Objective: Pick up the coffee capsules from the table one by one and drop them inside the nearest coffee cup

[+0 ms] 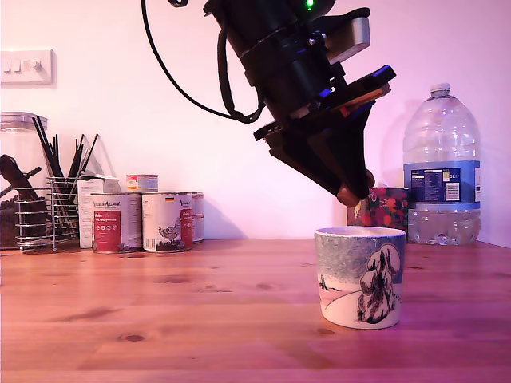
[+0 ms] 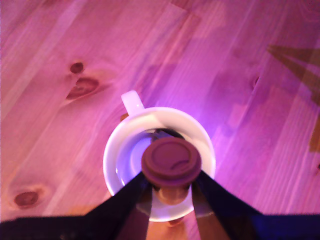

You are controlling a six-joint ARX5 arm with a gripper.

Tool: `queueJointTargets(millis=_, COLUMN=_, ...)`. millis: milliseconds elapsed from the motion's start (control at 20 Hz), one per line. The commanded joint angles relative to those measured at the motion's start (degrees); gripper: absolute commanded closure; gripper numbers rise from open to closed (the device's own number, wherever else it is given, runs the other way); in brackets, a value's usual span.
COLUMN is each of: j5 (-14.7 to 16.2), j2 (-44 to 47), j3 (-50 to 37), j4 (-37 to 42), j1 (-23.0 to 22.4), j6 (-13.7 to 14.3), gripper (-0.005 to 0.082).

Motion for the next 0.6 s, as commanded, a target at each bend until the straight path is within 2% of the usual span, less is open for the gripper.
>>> queueJointTargets(millis=0, j5=-0.07, j2=1.81, j3=-0.26, j4=-0.42, j1=-0.15, j6=0.63, gripper=0.0498)
queueJointTargets(millis=100, j5=-0.11, j2=1.81, j3=-0.28, j4=-0.44, j1=-0.15, j6=0.98, gripper=0.0184)
queueJointTargets(millis=150, j5=-0.11, j2=1.81, j3=-0.28, j4=-0.28, j1=-0.15, j6=0.98, gripper=0.0099)
queueJointTargets(millis=400, j5=-0.09, j2=1.81, j3=-0.28, j4=0.66, j1=-0.15, j6=1.03, gripper=0.0101)
queueJointTargets(millis=500, j5=0.15, j2=1.75, j3=-0.31, j4=0.98, j1=-0.15, j6=1.38, gripper=0.0172)
queueJointTargets(millis=550, j5=0.22, j2=1.64, j3=-0.37, j4=1.38, j1=-0.17, j6=1.38, gripper=0.0243)
